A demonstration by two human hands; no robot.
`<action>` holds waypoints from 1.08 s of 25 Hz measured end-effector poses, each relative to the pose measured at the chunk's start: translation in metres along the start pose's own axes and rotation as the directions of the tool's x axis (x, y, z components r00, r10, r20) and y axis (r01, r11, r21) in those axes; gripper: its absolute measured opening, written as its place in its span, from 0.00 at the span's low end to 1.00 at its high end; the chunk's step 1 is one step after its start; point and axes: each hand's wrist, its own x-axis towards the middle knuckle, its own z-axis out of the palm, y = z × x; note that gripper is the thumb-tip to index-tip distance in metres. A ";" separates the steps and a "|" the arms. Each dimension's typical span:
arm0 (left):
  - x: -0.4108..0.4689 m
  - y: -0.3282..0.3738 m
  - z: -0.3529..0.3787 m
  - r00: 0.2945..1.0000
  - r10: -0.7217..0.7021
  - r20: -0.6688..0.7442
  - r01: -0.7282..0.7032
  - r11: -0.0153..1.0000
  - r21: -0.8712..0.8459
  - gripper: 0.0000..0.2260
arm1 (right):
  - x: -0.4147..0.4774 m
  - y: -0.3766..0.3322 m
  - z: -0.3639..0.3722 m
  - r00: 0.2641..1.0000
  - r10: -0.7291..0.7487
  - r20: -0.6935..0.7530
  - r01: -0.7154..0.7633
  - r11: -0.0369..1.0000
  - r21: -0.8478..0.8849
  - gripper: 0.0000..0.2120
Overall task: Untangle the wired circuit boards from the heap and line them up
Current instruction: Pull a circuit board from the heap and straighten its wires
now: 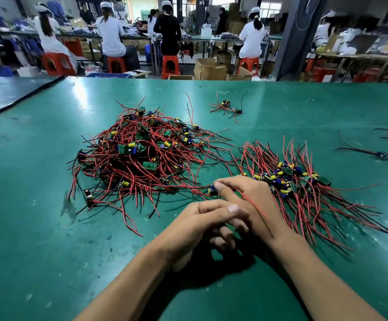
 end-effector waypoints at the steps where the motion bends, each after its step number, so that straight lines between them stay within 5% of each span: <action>1: 0.002 -0.001 -0.003 0.997 0.009 -0.083 -0.009 1.000 -0.003 0.06 | 0.000 -0.003 -0.003 0.998 0.063 -0.032 -0.059 0.993 0.102 0.07; 3: 0.006 -0.004 -0.010 0.975 0.034 -0.222 -0.028 0.999 0.031 0.03 | 0.002 -0.011 -0.008 0.977 0.212 -0.026 -0.190 0.918 0.349 0.09; 7: 0.009 -0.010 -0.010 0.937 0.096 -0.335 -0.046 0.987 0.154 0.07 | 0.009 -0.028 -0.014 0.905 0.412 0.108 -0.328 0.512 0.794 0.10; 12: 0.013 -0.009 -0.006 0.913 0.100 -0.395 -0.089 0.995 0.047 0.15 | 0.008 -0.033 -0.017 0.869 0.391 0.302 -0.427 0.287 0.857 0.10; 15: 0.012 -0.010 -0.005 0.915 0.094 -0.393 -0.079 0.995 0.054 0.17 | 0.008 -0.035 -0.021 0.869 0.346 0.355 -0.454 0.266 0.850 0.11; 17: 0.011 -0.010 -0.007 0.898 0.200 -0.393 -0.050 0.932 0.359 0.17 | 0.010 -0.034 -0.025 0.878 0.370 0.305 -0.417 0.276 0.866 0.12; 20: 0.009 -0.011 -0.016 0.858 0.446 -0.254 0.027 0.455 0.890 0.13 | 0.013 -0.029 -0.026 0.859 0.482 0.173 -0.352 0.308 0.884 0.11; 27: 0.008 -0.010 -0.015 0.853 0.458 -0.249 0.170 0.207 0.963 0.06 | 0.009 -0.022 -0.019 0.843 0.530 0.092 -0.385 0.475 0.791 0.11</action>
